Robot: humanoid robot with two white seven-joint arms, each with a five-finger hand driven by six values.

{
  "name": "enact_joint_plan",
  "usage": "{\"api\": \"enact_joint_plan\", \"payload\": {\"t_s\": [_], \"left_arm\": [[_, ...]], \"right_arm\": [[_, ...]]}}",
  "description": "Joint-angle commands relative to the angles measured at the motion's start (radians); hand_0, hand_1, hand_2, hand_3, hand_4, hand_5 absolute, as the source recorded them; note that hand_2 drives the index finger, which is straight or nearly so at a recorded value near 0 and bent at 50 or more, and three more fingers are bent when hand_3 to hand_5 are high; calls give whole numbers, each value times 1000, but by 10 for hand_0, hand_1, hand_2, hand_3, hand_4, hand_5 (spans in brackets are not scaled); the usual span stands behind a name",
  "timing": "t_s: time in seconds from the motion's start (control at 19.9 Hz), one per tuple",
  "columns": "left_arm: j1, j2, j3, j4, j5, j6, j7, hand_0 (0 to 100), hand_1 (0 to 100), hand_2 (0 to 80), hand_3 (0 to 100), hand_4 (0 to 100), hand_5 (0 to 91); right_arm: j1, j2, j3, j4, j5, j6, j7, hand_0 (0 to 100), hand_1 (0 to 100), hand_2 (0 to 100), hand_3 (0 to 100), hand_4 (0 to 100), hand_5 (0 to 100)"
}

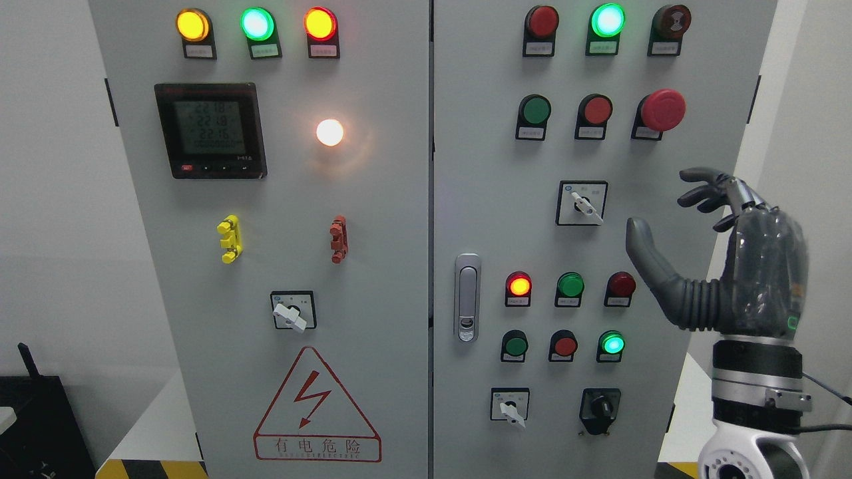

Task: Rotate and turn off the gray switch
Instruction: 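Raise the right hand and move it toward the grey rotary switch, then pinch the grey rotary switch knob with right thumb and fingers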

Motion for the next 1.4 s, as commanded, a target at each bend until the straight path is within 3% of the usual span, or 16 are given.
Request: {"api": "enact_joint_plan", "payload": {"t_s": [0.0, 0.3, 0.5, 0.95, 1.35], "left_arm": [[-9, 0, 8, -26, 20, 0, 0, 120, 389, 0, 0, 0, 0], [-9, 0, 8, -26, 20, -1, 0, 120, 389, 0, 0, 0, 0], [-9, 0, 8, -26, 18, -1, 0, 120, 389, 0, 0, 0, 0], [-9, 0, 8, -26, 20, -1, 0, 120, 389, 0, 0, 0, 0], [-9, 0, 8, -26, 20, -1, 0, 120, 389, 0, 0, 0, 0]], "right_arm": [[4, 68, 44, 32, 0, 33, -15, 102, 412, 457, 819, 880, 1000], [-3, 76, 62, 67, 0, 88, -36, 66, 419, 524, 831, 888, 1000], [-10, 90, 61, 90, 0, 90, -47, 40, 435, 536, 834, 888, 1000], [-56, 90, 71, 115, 0, 147, -47, 26, 458, 544, 835, 887, 1000], [-66, 90, 85, 118, 0, 148, -46, 31, 485, 550, 841, 890, 1000]]}}
